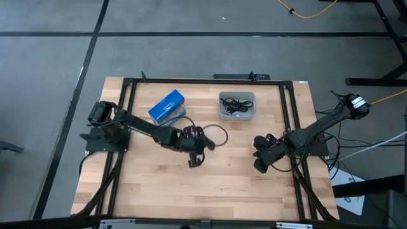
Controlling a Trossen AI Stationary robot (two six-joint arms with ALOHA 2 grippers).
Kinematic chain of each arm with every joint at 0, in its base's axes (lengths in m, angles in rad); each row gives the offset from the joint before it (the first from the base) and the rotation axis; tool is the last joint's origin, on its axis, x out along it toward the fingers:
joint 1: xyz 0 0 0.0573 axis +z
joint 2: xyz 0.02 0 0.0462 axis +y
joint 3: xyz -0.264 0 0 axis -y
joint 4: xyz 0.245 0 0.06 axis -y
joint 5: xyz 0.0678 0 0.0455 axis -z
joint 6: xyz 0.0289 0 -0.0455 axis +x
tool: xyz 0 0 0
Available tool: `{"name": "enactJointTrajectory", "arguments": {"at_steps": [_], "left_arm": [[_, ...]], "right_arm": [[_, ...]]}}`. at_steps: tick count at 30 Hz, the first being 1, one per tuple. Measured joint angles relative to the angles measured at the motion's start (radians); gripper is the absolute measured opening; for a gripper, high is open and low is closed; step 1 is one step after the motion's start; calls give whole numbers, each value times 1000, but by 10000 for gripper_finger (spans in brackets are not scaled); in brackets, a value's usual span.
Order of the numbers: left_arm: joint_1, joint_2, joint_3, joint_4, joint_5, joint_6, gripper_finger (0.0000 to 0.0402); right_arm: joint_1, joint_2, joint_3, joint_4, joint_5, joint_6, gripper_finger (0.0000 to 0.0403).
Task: Pick and place USB-C Cables
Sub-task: Put the white charger cable into the gray bin
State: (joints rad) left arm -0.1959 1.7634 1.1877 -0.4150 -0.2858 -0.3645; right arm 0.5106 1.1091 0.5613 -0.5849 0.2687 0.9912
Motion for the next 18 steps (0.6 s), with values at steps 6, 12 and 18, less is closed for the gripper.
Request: {"name": "enactJointTrajectory", "arguments": {"at_steps": [6,12,18], "left_arm": [[53,0,0,-27,72,-233,26],[52,14,-2,-86,67,-316,67],[49,34,-2,-163,68,-492,101]], "right_arm": [[0,0,0,13,3,-15,14],[0,0,0,13,3,-67,14],[0,0,0,14,3,-114,14]]}}
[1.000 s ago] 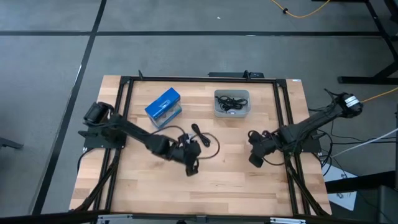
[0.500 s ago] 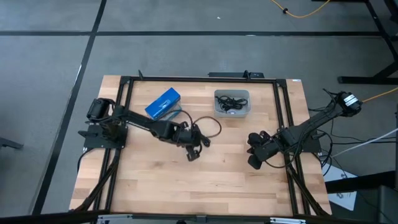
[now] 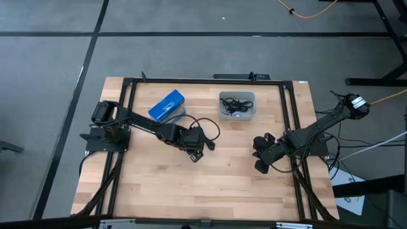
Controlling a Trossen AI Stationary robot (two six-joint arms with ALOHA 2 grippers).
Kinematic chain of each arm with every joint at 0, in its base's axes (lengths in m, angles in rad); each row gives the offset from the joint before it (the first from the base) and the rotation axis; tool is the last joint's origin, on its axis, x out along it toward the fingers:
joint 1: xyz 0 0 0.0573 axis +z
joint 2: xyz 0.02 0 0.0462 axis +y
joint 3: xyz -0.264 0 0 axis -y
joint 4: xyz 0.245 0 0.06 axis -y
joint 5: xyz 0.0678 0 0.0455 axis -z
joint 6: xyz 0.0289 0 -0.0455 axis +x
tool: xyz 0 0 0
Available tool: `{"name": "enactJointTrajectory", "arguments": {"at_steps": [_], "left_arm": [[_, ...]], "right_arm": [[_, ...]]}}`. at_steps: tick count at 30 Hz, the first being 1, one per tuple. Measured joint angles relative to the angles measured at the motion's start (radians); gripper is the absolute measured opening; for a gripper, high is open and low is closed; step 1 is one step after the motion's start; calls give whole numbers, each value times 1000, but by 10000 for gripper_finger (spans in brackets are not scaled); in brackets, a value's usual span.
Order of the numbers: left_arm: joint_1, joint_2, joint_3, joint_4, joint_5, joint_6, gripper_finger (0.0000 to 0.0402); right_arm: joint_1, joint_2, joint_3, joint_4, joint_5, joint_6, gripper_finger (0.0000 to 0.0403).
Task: Pick and place USB-C Cables
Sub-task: Put the white charger cable into the gray bin
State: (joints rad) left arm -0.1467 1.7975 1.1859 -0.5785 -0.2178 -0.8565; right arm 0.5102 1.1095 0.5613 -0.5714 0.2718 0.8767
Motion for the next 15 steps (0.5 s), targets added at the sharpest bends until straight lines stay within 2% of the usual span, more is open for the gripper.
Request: {"name": "enactJointTrajectory", "arguments": {"at_steps": [7,15], "left_arm": [[-13,38,2,12,2,-205,113],[-15,143,6,66,30,-266,114]], "right_arm": [[0,0,0,5,0,-49,14],[0,1,0,13,-1,-66,14]]}}
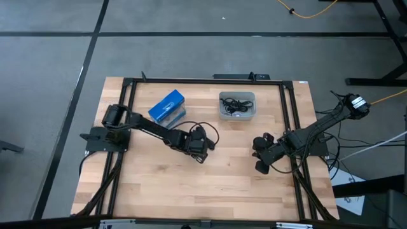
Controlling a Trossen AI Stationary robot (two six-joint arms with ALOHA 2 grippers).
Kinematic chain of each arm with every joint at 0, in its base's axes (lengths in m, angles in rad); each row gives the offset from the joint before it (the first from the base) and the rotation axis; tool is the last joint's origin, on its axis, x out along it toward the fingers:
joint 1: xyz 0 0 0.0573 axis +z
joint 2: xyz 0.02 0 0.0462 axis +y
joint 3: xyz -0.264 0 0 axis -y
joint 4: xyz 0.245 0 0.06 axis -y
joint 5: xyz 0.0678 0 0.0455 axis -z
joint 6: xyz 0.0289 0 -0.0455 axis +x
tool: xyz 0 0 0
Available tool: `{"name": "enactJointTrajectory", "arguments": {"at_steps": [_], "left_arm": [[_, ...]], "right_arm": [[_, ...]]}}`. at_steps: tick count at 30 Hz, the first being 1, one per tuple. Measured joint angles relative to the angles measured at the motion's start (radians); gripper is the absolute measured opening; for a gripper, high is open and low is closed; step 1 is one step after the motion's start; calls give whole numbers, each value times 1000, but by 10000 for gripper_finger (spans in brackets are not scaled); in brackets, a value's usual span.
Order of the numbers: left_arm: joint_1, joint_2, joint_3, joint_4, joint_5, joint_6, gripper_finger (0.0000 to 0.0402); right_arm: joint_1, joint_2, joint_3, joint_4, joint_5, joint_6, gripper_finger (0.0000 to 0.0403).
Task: Pick and place USB-C Cables
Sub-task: Put the white charger cable into the gray bin
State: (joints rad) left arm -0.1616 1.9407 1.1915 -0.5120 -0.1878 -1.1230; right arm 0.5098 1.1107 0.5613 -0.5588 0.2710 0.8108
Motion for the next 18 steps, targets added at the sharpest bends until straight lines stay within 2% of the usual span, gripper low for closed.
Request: {"name": "enactJointTrajectory", "arguments": {"at_steps": [6,11,14,18], "left_arm": [[-12,34,3,13,12,-18,101],[-46,20,12,7,-47,10,25],[-74,22,43,-20,-94,33,21],[-99,23,115,-39,-97,83,21]], "right_arm": [[0,0,0,18,-1,-6,14],[0,0,0,18,-6,-6,14],[0,0,0,17,-29,-5,14],[0,0,0,19,-103,0,14]]}}
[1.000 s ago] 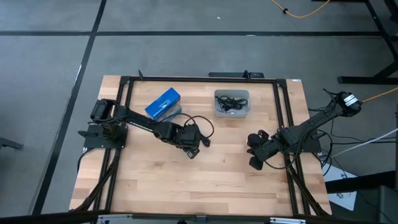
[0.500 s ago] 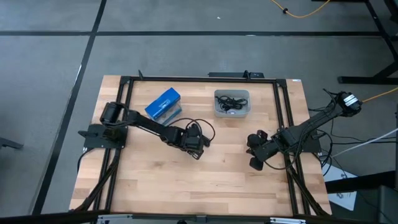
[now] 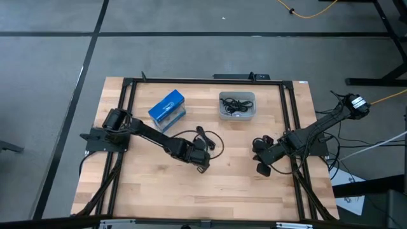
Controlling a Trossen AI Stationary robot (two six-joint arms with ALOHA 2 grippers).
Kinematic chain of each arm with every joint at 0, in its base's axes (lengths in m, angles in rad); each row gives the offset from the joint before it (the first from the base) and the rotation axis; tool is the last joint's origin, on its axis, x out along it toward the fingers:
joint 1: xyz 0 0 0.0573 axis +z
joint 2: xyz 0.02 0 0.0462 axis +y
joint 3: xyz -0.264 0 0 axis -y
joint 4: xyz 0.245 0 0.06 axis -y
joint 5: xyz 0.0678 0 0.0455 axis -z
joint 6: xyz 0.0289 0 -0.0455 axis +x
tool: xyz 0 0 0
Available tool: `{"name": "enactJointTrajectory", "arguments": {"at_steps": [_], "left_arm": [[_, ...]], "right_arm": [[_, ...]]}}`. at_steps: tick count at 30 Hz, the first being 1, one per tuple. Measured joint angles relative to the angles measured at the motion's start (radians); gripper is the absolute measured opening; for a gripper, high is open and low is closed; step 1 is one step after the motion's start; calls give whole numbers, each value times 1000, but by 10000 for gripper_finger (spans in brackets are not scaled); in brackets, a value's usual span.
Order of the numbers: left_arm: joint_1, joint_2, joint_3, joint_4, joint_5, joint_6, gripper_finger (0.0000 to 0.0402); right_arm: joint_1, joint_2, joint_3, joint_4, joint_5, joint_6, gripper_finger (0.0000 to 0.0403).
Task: Pick and place USB-C Cables
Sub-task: Put the white charger cable into the gray bin
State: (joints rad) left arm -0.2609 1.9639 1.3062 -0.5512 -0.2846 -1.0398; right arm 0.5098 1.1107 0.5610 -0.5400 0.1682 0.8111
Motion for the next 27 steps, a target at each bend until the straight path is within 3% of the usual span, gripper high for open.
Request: {"name": "enactJointTrajectory", "arguments": {"at_steps": [5,13,16,27], "left_arm": [[5,-1,97,9,-41,153,21],[48,-5,241,36,-70,495,20],[62,-5,253,77,-63,582,20],[47,-3,253,148,-26,709,18]], "right_arm": [[13,0,0,33,-117,22,14],[110,-1,0,147,-124,22,14],[141,-1,0,182,-64,21,14],[122,-1,0,262,335,-57,14]]}}
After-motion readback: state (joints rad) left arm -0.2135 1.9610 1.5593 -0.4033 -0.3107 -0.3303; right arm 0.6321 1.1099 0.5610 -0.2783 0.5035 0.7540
